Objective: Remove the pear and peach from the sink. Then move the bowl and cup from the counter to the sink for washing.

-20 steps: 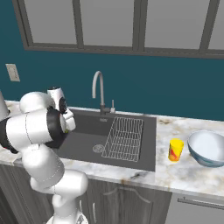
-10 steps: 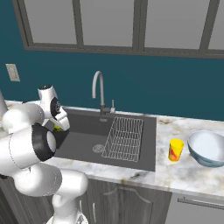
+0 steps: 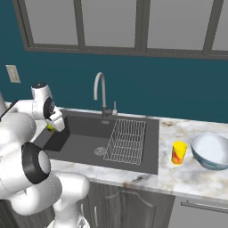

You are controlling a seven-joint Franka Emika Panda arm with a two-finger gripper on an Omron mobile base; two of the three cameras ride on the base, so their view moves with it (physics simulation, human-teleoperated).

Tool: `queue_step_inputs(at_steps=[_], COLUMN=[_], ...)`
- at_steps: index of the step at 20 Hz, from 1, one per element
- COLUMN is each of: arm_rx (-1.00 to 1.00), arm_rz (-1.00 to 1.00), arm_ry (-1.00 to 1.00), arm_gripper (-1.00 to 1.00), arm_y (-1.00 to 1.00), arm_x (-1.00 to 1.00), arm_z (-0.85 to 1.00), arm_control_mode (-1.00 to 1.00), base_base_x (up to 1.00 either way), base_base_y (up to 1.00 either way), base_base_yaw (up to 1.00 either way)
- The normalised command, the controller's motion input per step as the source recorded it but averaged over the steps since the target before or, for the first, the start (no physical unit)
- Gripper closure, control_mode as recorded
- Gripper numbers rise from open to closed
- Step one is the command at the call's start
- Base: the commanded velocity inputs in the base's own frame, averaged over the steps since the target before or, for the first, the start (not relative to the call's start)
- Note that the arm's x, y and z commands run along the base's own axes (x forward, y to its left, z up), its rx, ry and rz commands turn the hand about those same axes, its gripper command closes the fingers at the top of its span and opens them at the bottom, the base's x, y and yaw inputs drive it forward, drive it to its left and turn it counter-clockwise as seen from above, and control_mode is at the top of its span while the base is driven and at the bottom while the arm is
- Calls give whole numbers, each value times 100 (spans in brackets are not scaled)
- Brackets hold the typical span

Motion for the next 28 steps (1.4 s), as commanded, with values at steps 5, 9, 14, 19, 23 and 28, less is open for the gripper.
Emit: queue_step_inputs(at_steps=[5, 9, 14, 19, 23, 28], arm_rx=[0, 0, 0, 0, 0, 0], arm_rz=[14, 14, 13, 12, 11, 11], arm_ry=[-4, -13, -6, -4, 0, 0], arm_gripper=[100, 100, 100, 100, 100, 100], arm_y=[24, 33, 38, 42, 44, 45], arm_x=[-23, -14, -9, -3, 0, 0], arm_z=[25, 18, 13, 9, 6, 3], arm_control_mode=[-100, -100, -100, -100, -100, -100], base_base_x=[0, 0, 0, 0, 0, 0], base_base_y=[0, 0, 0, 0, 0, 0], base_base_yaw=[0, 0, 0, 0, 0, 0])
